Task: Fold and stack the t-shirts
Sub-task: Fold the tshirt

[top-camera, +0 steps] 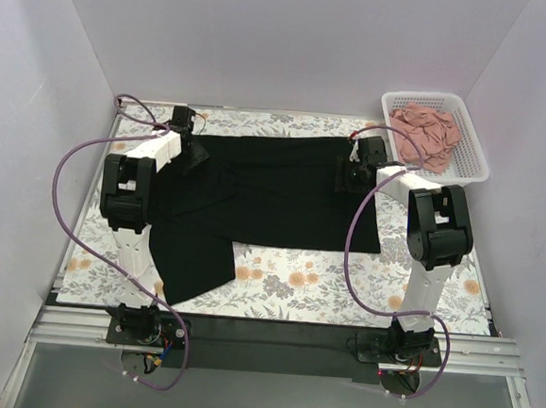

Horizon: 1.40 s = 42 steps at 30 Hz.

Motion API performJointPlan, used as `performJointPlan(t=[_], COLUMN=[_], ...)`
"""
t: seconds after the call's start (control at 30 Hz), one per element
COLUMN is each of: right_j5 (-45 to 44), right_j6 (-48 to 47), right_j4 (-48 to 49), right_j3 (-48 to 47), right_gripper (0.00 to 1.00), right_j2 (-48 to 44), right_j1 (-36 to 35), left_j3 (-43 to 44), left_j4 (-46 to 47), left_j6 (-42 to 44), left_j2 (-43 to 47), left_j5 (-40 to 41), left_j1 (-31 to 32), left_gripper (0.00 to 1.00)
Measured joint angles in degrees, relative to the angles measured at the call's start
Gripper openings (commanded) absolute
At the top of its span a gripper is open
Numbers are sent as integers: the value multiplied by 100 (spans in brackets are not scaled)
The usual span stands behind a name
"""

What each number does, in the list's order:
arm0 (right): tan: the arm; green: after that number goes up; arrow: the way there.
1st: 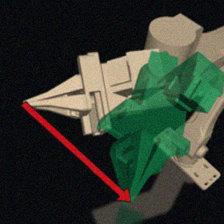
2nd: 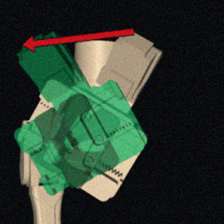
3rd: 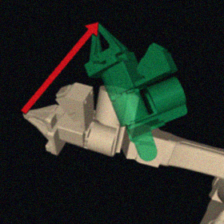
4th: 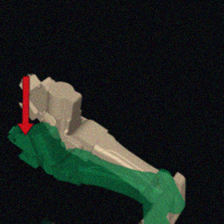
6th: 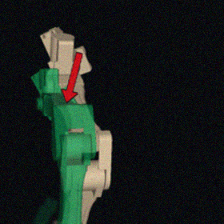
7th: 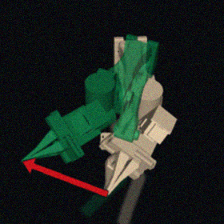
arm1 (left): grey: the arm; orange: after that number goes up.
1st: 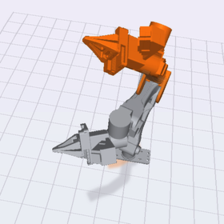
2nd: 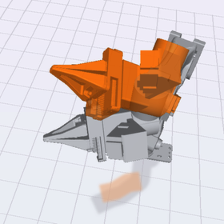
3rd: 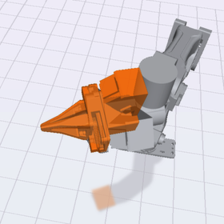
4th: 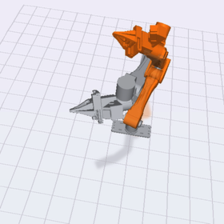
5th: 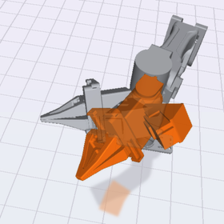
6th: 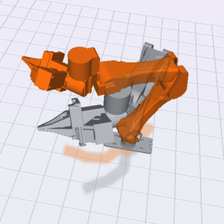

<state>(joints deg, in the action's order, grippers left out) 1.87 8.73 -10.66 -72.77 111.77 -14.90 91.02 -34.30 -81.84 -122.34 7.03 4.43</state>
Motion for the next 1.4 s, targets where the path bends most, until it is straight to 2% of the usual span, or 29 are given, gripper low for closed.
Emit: performJointPlan(t=[0.17,0.3,0.4,0.5,0.77,0.93,1.13,1.4], right_j5=[138,232,313,382,367,417,435,474], right_j6=[-22,-26,4,48,269,389,452,442], right_j4=[70,28,-39,-170,-415,-516,-684,-688], right_j3=[-216,-214,-149,101,981,1906,2778,2973], right_gripper=[72,73,73,73,73,73,73,73], right_j2=[166,136,-13,-487,-2284,-3246,-3960,-4083], right_j1=[205,247,251,251,251,234,208,208], left_j3=[501,450,76,-553,-2166,-3316,-4409,-4697], left_j4=[50,33,-42,-157,-398,-627,-903,-498], left_j6=[0,17,66,127,144,37,-111,-2], left_j2=[-297,-223,153,957,3923,4892,5106,4935], left_j5=[-85,-7,166,363,984,1143,1196,1097], left_j1=[13,35,35,31,31,26,-140,-890], left_gripper=[55,58,60,61,62,66,67,61])
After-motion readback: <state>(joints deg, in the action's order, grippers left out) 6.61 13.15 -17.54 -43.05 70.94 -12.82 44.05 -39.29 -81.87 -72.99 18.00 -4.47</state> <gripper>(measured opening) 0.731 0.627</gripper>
